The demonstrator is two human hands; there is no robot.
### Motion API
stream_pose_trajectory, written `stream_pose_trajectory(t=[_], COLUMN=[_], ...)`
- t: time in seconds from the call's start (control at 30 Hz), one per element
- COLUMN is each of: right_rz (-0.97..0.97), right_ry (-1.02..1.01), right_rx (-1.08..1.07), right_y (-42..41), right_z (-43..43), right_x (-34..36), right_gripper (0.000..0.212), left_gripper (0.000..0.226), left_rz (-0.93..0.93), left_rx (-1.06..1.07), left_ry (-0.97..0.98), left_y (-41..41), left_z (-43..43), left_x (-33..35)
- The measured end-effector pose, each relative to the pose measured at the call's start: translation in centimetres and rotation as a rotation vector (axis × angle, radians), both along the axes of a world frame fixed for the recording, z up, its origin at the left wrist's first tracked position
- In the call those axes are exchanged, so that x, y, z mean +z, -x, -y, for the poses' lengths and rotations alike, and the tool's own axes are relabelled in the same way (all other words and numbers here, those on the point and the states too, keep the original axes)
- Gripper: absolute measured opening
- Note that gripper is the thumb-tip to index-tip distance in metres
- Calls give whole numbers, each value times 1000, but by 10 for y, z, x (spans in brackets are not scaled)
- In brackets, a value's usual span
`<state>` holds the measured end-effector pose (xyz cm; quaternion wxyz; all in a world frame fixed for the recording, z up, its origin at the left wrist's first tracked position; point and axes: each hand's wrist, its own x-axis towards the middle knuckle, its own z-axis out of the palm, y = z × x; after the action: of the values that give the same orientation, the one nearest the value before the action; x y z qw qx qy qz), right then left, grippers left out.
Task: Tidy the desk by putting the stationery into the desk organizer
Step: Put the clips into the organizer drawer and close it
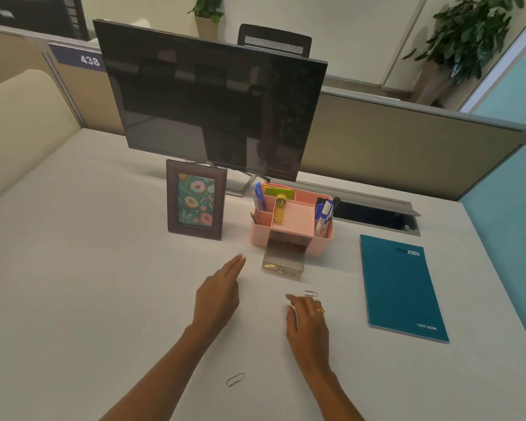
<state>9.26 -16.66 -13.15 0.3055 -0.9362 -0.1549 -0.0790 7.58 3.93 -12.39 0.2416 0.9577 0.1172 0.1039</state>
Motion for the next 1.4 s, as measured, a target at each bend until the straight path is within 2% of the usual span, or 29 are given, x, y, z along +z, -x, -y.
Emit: stream_pose_trajectory(t=[0.13,0.27,0.37,0.47,0.57,0.67,0.77,0.97,1.1,1.4], right_rz=[53,126,48,-35,-98,-162,-179,-212,-228,-168], right_ry=[117,220,254,195,81,72,120,344,385,379], right_rx=[18,22,-13,-96,-225,-264,-283,-304,-258,74], right_y=[48,90,118,136,145,150,151,159,160,162], right_z=[49,90,110,123,124,118,114,91,67,-10], right_x=[-17,-30,-33,-36,-31,-27,-24,-29,-31,-27], right_gripper=[43,53,56,57,59,61,61,61,59,48], left_gripper=[44,51,53,56,59,63,65,73,75,72], left_rz=[27,-1,-2,-66,-130,-202,-247,-281,-294,-299], left_rx=[-40,-227,-322,-382,-350,-329,-336,-320,-332,-426], left_ry=[-56,-158,-209,-230,-195,-170,-163,-211,-231,-264], left_y=[87,155,183,197,193,187,184,187,192,194], left_z=[10,35,48,54,54,53,53,47,37,13], left_x=[-29,-48,-54,-52,-42,-39,-38,-38,-38,-39])
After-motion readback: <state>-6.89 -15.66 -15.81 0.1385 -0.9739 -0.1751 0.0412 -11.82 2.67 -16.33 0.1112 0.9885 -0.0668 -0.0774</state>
